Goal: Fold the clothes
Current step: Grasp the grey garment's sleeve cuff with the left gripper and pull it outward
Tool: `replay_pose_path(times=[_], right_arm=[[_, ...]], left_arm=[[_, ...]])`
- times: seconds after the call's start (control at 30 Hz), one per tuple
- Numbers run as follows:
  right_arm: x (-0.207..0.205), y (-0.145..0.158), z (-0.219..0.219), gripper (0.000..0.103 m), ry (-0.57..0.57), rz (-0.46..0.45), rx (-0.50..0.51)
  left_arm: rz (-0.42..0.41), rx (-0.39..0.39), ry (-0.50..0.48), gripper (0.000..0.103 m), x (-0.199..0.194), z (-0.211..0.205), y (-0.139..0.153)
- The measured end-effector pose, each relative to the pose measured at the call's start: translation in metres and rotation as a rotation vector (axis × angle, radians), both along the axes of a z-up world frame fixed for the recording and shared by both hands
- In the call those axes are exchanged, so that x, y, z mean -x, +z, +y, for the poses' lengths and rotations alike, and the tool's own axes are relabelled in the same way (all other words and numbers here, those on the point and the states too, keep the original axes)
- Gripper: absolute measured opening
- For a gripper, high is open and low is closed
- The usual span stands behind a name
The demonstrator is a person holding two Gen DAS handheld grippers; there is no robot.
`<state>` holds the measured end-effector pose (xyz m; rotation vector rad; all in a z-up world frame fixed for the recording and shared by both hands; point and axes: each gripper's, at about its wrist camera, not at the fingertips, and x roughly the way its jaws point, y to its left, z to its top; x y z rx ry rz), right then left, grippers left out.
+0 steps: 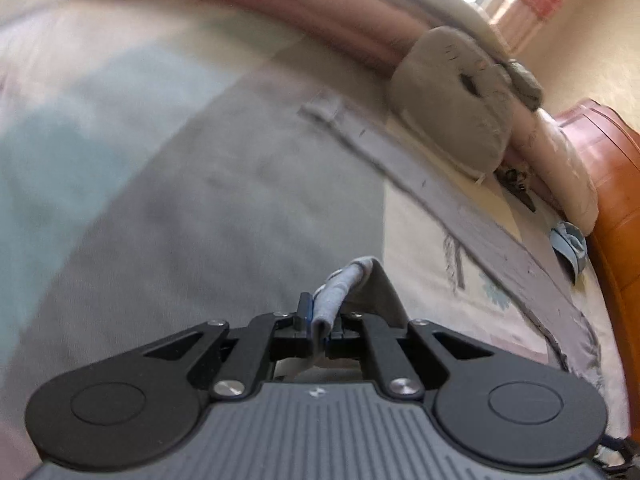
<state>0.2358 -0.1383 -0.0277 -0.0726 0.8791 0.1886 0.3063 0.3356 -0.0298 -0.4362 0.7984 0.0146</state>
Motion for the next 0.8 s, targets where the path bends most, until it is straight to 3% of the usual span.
replay_pose_path(times=[0.17, 0.3, 0.63, 0.67, 0.8], right_arm=[[0.001, 0.0, 0.001, 0.103, -0.01, -0.001, -0.001], [0.001, -0.001, 0.005, 0.103, 0.001, 0.001, 0.005], [0.004, -0.002, 0.001, 0.103, -0.019, 0.011, 0.012], [0.003, -0.002, 0.001, 0.103, -0.019, 0.012, 0.01], [0.0, -0.001, 0.003, 0.103, -0.012, 0.011, 0.009]], left_arm=[[-0.141, -0.178, -0.098, 0.007, -0.016, -0.016, 0.031], [-0.18, -0.284, -0.133, 0.007, -0.022, -0.02, 0.038], [-0.174, -0.336, -0.129, 0.013, -0.005, 0.009, 0.003], [-0.166, -0.339, -0.131, 0.016, -0.002, 0.011, 0.0], [-0.133, -0.346, -0.104, 0.045, 0.011, 0.024, -0.009]])
